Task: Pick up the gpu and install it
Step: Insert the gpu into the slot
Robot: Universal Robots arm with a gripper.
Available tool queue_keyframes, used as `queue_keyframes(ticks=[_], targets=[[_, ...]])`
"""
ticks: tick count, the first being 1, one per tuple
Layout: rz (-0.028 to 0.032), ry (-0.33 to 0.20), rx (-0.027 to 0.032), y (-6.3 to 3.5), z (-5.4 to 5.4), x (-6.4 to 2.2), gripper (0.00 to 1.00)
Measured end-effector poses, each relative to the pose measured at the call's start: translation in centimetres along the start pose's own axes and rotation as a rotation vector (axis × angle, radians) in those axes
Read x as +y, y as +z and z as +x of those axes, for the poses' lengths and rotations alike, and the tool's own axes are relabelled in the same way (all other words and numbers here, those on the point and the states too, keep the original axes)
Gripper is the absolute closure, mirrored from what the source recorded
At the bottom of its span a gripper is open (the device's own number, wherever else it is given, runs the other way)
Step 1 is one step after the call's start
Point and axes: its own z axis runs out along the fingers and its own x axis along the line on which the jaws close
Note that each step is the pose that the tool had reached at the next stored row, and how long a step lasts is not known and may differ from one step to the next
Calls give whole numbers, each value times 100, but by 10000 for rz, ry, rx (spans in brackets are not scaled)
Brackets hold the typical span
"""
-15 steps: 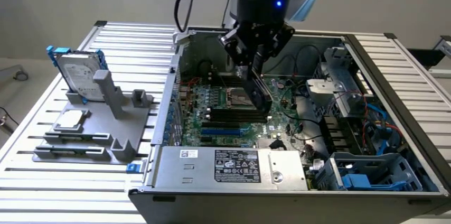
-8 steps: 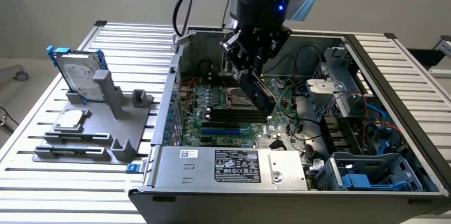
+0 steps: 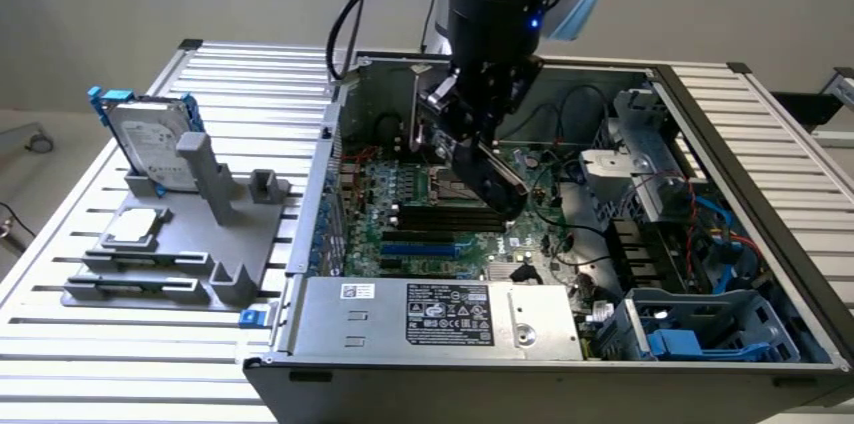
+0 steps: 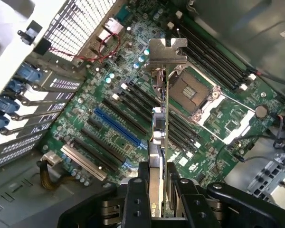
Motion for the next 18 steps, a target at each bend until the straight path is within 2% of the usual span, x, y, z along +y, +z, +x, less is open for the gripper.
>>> queue_keyframes(ticks=[18], targets=[[-20,-3450,-44,173,0,2,74]])
